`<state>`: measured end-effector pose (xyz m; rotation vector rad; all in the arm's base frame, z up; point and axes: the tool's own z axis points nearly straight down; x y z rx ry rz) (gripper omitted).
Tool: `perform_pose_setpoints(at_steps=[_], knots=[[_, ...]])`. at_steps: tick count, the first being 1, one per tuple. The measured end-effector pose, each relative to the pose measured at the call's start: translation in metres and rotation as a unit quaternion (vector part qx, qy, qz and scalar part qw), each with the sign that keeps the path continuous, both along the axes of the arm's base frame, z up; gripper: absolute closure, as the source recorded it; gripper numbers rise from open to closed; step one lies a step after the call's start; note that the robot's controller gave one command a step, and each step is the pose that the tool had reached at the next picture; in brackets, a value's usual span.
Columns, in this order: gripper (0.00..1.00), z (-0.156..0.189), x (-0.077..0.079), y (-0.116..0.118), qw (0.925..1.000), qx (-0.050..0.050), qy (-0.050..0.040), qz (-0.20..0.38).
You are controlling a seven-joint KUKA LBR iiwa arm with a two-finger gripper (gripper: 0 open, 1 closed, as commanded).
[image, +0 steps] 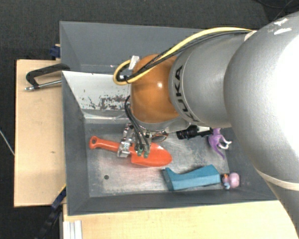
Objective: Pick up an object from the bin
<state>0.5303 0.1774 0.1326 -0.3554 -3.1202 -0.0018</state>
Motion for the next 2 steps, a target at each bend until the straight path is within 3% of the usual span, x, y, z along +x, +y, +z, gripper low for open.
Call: perform_pose_setpoints(at_steps=[2], knots=[[1.00, 0.034, 0.001, 0.001, 1.0000, 0.001, -0.0019, 0.000]])
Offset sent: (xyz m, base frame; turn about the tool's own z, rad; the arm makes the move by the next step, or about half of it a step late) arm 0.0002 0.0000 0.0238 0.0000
